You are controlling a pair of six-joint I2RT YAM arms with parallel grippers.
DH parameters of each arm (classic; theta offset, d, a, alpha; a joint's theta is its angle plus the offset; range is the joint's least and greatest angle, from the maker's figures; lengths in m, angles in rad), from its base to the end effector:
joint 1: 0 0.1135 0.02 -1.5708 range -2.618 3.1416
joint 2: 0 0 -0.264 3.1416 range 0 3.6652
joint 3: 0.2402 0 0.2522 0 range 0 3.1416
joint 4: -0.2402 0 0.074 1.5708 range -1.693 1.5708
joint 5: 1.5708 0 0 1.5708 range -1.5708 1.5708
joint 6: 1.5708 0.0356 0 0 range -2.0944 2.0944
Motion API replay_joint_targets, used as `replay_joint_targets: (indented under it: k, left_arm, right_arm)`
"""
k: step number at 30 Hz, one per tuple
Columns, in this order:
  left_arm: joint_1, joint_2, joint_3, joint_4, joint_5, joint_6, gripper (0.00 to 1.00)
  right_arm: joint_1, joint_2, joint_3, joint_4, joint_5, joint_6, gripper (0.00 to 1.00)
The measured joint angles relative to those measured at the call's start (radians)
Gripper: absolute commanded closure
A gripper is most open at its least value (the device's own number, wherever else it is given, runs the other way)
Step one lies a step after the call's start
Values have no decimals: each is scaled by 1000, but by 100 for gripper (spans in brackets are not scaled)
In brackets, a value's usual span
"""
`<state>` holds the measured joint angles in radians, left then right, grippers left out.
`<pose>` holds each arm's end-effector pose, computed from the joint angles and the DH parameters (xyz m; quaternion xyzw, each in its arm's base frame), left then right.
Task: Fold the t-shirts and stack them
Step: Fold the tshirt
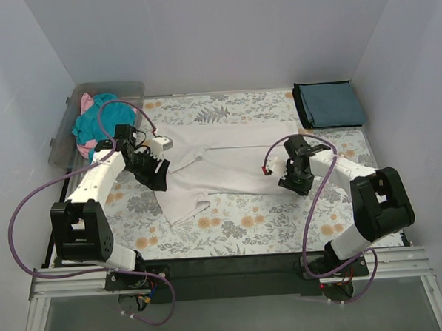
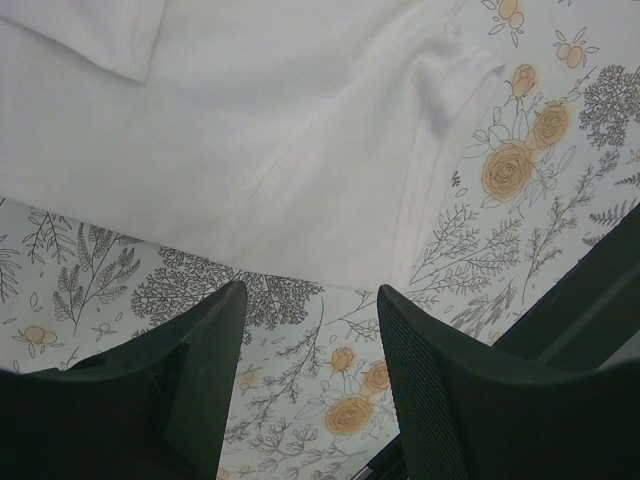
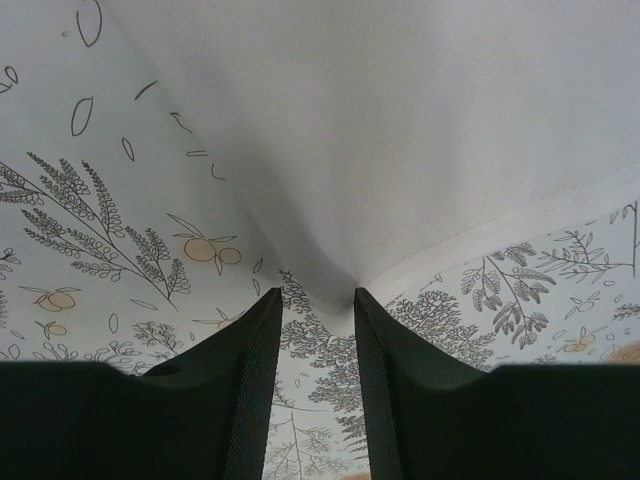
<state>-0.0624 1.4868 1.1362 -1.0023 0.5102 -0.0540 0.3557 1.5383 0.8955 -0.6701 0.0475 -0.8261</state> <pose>0.2696 -0.0343 0.2462 0.0315 0.9618 -0.2565 0.0904 0.2550 0.0929 0.1726 -0.5498 0.8250 -0.0529 0.1195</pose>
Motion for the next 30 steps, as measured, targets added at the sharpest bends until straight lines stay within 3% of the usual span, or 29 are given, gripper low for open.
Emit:
replay_joint_targets:
  k: [9,12,19,30]
  left_arm:
    - [-8,-47,-160,60,-27,88,48]
    - [-37,-75,-224,94,-48,111,49]
    - [-140,-89,-330,232,-137,121,49]
    - [-195,-89,-412,400,-242,134,67]
  right_arm:
    - [1,-16,-60,31,27,-4,58]
    - [2,-27,-62,42,36,-2,66]
    - [5,-26,-62,70,59,8,99]
    - [5,-13,-62,80,74,11,99]
